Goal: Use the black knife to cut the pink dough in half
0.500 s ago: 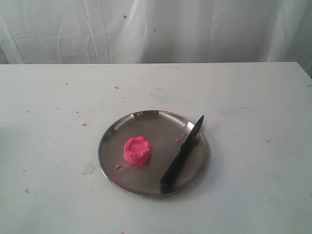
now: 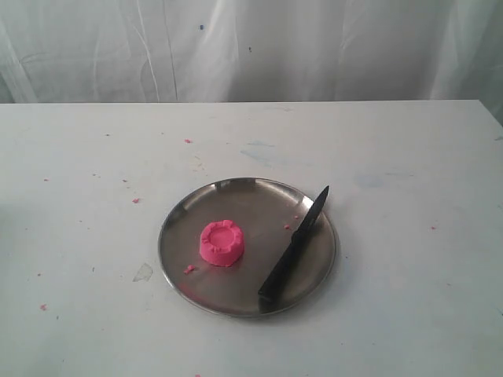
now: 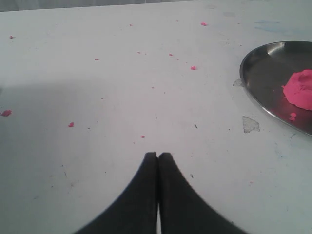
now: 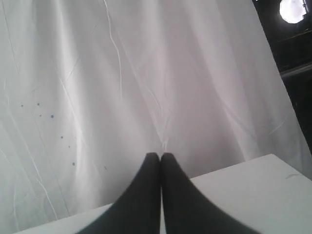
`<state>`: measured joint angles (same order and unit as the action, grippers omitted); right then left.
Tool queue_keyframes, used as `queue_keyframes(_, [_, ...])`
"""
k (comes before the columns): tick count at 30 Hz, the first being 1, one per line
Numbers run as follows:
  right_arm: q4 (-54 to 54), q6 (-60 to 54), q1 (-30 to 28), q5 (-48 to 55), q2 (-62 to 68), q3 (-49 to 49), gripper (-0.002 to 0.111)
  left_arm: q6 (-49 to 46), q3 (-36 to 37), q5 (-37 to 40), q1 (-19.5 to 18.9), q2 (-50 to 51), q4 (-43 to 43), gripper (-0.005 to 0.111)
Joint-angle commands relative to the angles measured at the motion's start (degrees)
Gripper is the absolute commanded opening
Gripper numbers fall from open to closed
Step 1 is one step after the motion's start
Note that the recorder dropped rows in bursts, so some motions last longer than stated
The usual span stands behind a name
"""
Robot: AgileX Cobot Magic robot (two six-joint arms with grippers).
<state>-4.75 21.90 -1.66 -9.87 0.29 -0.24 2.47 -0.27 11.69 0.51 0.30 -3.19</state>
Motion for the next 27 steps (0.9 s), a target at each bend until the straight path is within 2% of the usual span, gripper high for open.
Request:
queue_keyframes(1, [-0.31, -12.42, -0.06, 9.87, -0.29, 0.24, 0.0, 0.11, 0.27, -0.1, 0.33, -0.3, 0.08, 0.0])
queue_keyframes(2, [-0.21, -14.8, -0.06, 12.71, -0.29, 0.24, 0.0, 0.11, 0.27, -0.1, 0.33, -0.3, 0.08, 0.0])
queue_keyframes(6, [-0.32, -14.33, -0.06, 13.65, -0.29, 0.24, 0.0, 0.11, 0.27, -0.1, 0.33, -0.3, 0.08, 0.0])
queue_keyframes(10, [-1.54, -14.82, -0.06, 10.61, -0.29, 0.24, 0.0, 0.11, 0.27, -0.1, 0.33, -0.3, 0.08, 0.0])
queue_keyframes(13, [-1.54, -15.07, -0.06, -3.08, -0.29, 0.24, 0.0, 0.11, 0.27, -0.1, 0.33, -0.3, 0.08, 0.0])
queue_keyframes(17, [-1.03, -13.48, -0.06, -30.96, -0.29, -1.05, 0.0, 0.11, 0.27, -0.1, 0.33, -0.3, 0.08, 0.0])
queue_keyframes(19, [-1.2, -10.97, -0.06, -35.14, -0.29, -5.46, 0.0, 0.11, 0.27, -0.1, 0.33, -0.3, 0.08, 0.0])
queue_keyframes(23, [-4.28, -5.68, -0.06, -27.87, -0.29, -16.62, 0.0, 0.11, 0.27, -0.1, 0.33, -0.3, 0.08, 0.0])
queue_keyframes(27, [-13.15, 6.0, -0.06, -7.52, -0.29, -26.33, 0.0, 0.11, 0.27, -0.1, 0.33, -0.3, 0.08, 0.0])
